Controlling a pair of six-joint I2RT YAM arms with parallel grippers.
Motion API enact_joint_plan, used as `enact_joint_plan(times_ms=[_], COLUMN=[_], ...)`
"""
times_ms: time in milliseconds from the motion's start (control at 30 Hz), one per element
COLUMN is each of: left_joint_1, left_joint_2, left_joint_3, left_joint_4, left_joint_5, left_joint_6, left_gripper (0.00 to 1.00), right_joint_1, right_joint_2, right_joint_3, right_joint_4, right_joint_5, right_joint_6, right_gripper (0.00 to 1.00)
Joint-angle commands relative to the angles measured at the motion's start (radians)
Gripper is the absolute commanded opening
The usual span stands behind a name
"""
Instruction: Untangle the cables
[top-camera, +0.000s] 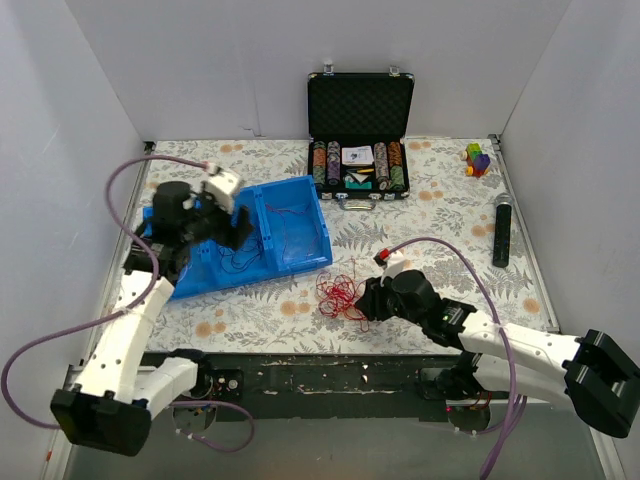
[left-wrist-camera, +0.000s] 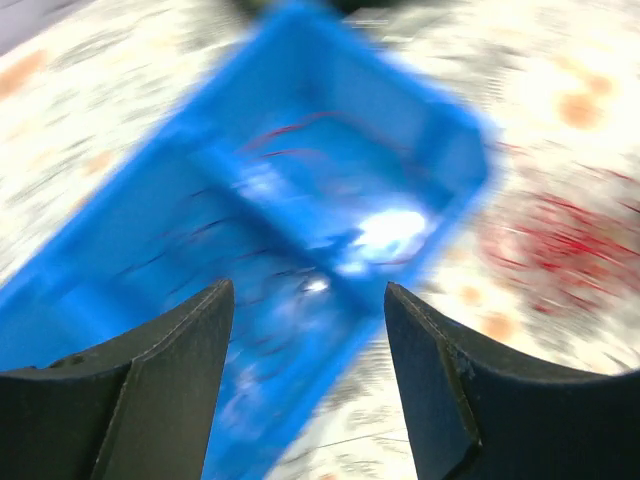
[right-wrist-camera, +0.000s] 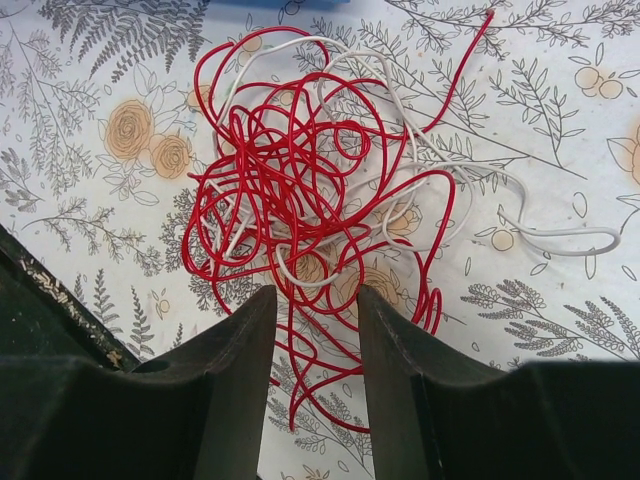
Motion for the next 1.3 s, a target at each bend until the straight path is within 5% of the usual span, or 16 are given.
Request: enact_joint_plan(times_ms=[0,233,600,867,1167,1267], left_joint_1=[-0.361,-0.72,-0.796,-0.822,-0.845,-0.845], left_joint_2=[-0.037,0.16,0.441,0.541,0.633,0.638], left_joint_3=[-0.055,-0.078,-0.058,-0.049,-0.011,-0.002], left_joint_4=[-0.07,0.1,0.268,0.391,0.359,0.355], left_joint_5=[0.067,-0.016,0.094,0.094,0.088,0.071], left_joint_6=[0.006,0.007,0.441,0.479,0.522,0.529], left_gripper=[0.61,0.65,0.73,0.71,0.46,0.21], right_joint_1=[0.003,0.003,0.003,0.003,0.001,0.001], right_joint_2=[0.043,0.029,-0.209,-0.302,-0.387,-0.397], right_joint_3=[0.033,0.044,0.005,-0.007,-0.008,-0.007], right_joint_4=[0.073,0.054,-0.083,-0.166,-0.221,-0.229], right_joint_5=[0.03,0.05,0.108,0.141,0.173,0.182], right_joint_6=[-0.016,-0.01,0.036,0.056,0.066,0.059], right_gripper=[0.46,0.46,0.46,0.46,0.46,0.46])
